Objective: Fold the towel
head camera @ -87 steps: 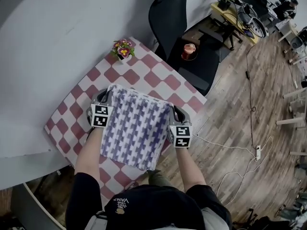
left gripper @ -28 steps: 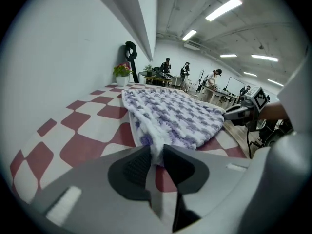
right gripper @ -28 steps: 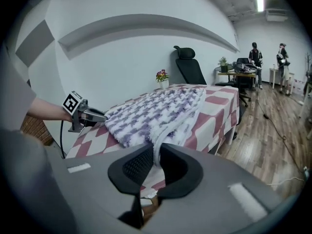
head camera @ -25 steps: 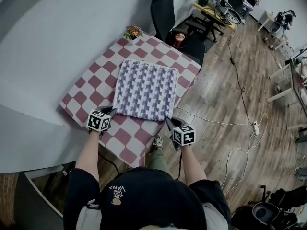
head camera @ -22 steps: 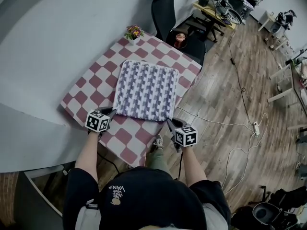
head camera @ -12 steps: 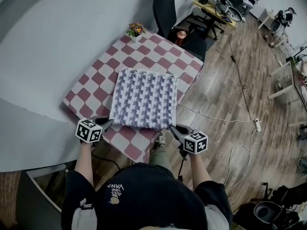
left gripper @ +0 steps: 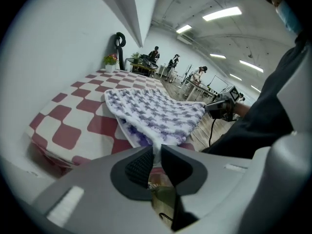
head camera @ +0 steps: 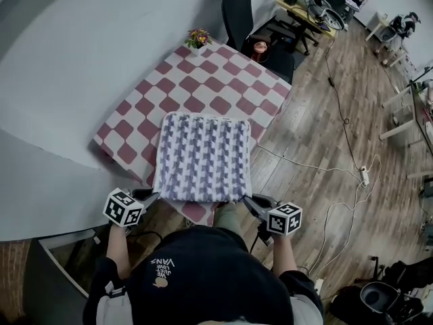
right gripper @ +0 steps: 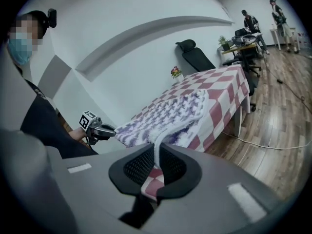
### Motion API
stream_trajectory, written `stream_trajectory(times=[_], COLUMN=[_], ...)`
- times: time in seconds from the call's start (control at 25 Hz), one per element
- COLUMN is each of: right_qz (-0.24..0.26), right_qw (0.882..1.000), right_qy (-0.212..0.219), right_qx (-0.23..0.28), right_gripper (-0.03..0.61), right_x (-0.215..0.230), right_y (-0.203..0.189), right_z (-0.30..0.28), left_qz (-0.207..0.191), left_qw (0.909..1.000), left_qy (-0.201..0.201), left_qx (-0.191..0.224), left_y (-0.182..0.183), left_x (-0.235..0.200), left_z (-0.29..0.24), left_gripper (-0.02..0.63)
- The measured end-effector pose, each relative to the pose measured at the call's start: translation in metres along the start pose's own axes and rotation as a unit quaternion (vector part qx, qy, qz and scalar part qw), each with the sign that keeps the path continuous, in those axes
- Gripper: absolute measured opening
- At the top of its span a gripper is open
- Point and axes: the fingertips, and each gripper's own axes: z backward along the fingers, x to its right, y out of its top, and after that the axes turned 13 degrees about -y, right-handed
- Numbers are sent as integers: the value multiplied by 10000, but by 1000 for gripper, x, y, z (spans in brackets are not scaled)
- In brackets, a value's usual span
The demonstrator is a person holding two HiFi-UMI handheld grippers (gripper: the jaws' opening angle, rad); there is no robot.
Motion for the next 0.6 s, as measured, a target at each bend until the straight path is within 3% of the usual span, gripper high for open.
stream_trajectory(times=[0.28, 0.6], right_qz=[17, -52], right_qw=[9999, 9987], right_qy=[156, 469], right_qx=[0, 198], right_gripper=[31, 31], right_x=[-2, 14], right_y=[23, 87], right_z=[3, -13], left_qz=[33, 25], left_qw=[9999, 9981], left_qy=[93, 308], left_qx=[94, 531], left_y=[23, 97], left_x=[-5, -41], left_z=[11, 14], left_gripper=[55, 54])
